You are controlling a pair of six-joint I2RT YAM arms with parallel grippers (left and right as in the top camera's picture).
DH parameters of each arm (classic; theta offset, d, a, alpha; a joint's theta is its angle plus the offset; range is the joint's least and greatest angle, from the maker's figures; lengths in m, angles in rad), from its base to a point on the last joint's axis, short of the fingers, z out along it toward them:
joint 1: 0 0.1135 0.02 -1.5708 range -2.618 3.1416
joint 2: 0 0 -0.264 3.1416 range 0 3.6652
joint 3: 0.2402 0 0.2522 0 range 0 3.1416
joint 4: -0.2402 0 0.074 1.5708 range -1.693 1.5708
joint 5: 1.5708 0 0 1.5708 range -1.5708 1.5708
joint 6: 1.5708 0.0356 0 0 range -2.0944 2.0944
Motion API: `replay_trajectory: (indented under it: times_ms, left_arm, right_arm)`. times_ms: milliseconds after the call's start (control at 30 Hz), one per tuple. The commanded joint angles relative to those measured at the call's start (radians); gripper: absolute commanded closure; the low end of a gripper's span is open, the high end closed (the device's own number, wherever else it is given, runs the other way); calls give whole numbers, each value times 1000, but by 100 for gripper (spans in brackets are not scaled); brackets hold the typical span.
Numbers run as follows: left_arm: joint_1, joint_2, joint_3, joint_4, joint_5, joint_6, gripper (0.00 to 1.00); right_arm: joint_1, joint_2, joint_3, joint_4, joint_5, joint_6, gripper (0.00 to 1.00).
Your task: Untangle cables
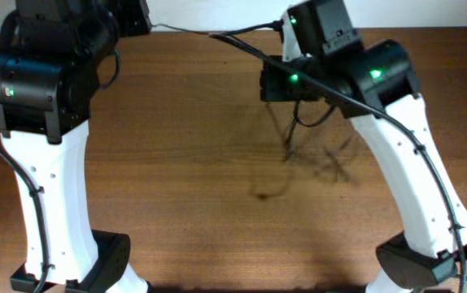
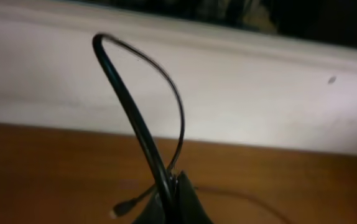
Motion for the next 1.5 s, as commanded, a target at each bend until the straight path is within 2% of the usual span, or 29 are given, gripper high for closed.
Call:
replay_trajectory:
  times_ms: [0, 200, 267, 333, 367, 400, 433, 600, 700, 767, 867, 900, 1033, 1133, 1167, 1200, 1300, 1400, 1467]
  left_arm:
    - [-1, 27, -3, -46, -14, 39, 100]
    - [11, 61, -3, -64, -14, 39, 99]
    - [20, 62, -3, -65, -14, 38, 99]
    - [26, 62, -3, -68, -14, 38, 99]
    - [26, 62, -3, -71, -13, 38, 99]
    - [27, 62, -3, -76, -14, 39, 99]
    - [27, 64, -3, -83, -13, 39, 99]
    - [26, 112, -3, -149, 16, 40, 100]
    - [26, 159, -22, -206, 119, 122, 100]
    - [26, 193, -31, -251, 176, 160, 95]
    - [25, 253, -46, -320, 159, 166, 87]
    - [26, 270, -48, -336, 136, 165, 83]
    - [40, 361, -54, -396, -19, 135, 55]
    - [66, 391, -54, -416, -38, 135, 36]
    - [72, 391, -54, -417, -41, 135, 23]
    - [77, 391, -54, -417, -42, 135, 0]
    - [82, 389, -44, -417, -34, 147, 0]
    - [70, 386, -44, -420, 179, 415, 0]
    - [66, 386, -44, -450, 441, 686, 0]
  right_arm:
    - [1, -32, 11, 37, -62, 7, 96]
    - [14, 10, 11, -8, -66, 12, 96]
    - [16, 33, 11, -27, -66, 12, 89]
    - [16, 46, 11, -31, -66, 2, 51]
    - [16, 49, 11, -30, -66, 0, 26]
    - [16, 50, 11, -29, -66, -2, 11]
    - [13, 50, 11, -28, -66, -14, 1]
    - [-29, 43, 21, -50, -64, -76, 1]
    - [-127, 34, 23, -101, -62, -76, 2]
    - [-190, 34, 23, -132, -62, -76, 1]
    - [-290, 36, 22, -175, -62, -79, 1]
    - [-313, 36, 22, -185, -62, -80, 1]
    - [-405, 36, 22, -242, -61, -146, 1]
    - [-434, 37, 22, -264, -57, -185, 1]
    - [-439, 37, 21, -266, -53, -185, 1]
    - [-439, 37, 19, -265, -38, -184, 1]
    - [-439, 37, 15, -266, 14, -184, 1]
    - [-439, 37, 15, -266, 22, -185, 1]
    - [-439, 38, 15, -266, 22, -185, 1]
